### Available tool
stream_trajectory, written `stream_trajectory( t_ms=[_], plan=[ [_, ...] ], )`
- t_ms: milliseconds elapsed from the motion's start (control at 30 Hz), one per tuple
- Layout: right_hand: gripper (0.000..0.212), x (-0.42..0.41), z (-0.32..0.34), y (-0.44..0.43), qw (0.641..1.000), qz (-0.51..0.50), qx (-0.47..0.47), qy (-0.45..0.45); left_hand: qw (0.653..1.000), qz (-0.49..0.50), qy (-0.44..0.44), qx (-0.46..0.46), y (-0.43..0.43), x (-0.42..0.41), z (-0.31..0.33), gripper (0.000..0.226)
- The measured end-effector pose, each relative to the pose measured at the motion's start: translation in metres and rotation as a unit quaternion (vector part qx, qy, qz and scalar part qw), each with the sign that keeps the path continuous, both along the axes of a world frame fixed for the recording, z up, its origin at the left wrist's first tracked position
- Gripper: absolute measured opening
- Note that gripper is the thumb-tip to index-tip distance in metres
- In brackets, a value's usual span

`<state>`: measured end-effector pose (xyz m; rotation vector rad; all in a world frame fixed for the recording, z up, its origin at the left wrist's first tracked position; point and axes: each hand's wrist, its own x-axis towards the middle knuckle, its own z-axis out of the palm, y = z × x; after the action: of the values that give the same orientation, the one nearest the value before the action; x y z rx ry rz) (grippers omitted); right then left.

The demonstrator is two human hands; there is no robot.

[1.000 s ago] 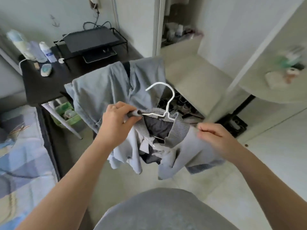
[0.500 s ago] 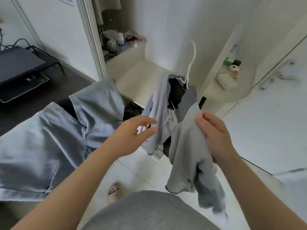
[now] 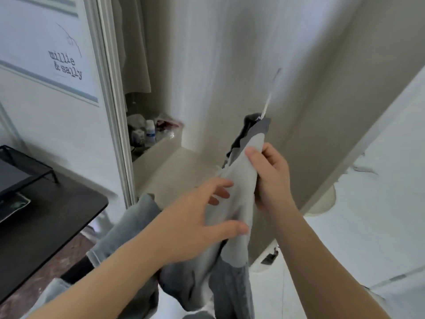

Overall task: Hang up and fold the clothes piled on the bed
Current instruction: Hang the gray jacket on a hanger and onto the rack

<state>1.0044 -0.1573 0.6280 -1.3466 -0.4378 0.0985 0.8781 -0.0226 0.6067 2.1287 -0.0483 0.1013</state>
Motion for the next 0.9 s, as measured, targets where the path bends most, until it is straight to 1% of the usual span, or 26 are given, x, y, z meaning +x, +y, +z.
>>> stream_trajectory(
  t_ms=[133,167,233,333,433,500,600,633,767,900],
  plan=[
    [0.019,0.034,0.043,0.046,0.998,-0.025,0.051,-0.024,0.996,0.026,-0.074,0.029,0.021,0.031,0.027,0.081],
    [0.019,0.043,0.055,0.058,0.997,-0.027,0.058,-0.042,0.994,0.038,-0.093,0.032,0.026,0.040,0.035,0.078],
    [0.025,0.064,0.081,0.081,0.994,-0.020,0.070,-0.082,0.988,0.066,-0.131,0.040,0.040,0.061,0.049,0.062],
    [0.037,0.097,0.123,0.110,0.988,-0.007,0.073,-0.133,0.974,0.104,-0.188,0.076,0.064,0.094,0.073,0.038],
    [0.046,0.127,0.168,0.135,0.981,0.005,0.071,-0.181,0.958,0.139,-0.222,0.118,0.089,0.127,0.103,0.029],
    [0.045,0.150,0.198,0.150,0.975,0.007,0.074,-0.208,0.946,0.160,-0.239,0.147,0.106,0.148,0.126,0.024],
    [0.034,0.187,0.245,0.166,0.965,0.006,0.078,-0.250,0.929,0.178,-0.258,0.194,0.129,0.180,0.164,0.020],
    [0.033,0.199,0.262,0.171,0.962,0.003,0.080,-0.261,0.922,0.186,-0.262,0.216,0.136,0.191,0.178,0.020],
    [0.042,0.245,0.333,0.183,0.950,-0.020,0.071,-0.304,0.880,0.213,-0.283,0.315,0.153,0.234,0.239,0.019],
    [0.037,0.286,0.392,0.189,0.939,-0.030,0.056,-0.338,0.837,0.249,-0.297,0.386,0.161,0.275,0.294,0.024]
  ],
)
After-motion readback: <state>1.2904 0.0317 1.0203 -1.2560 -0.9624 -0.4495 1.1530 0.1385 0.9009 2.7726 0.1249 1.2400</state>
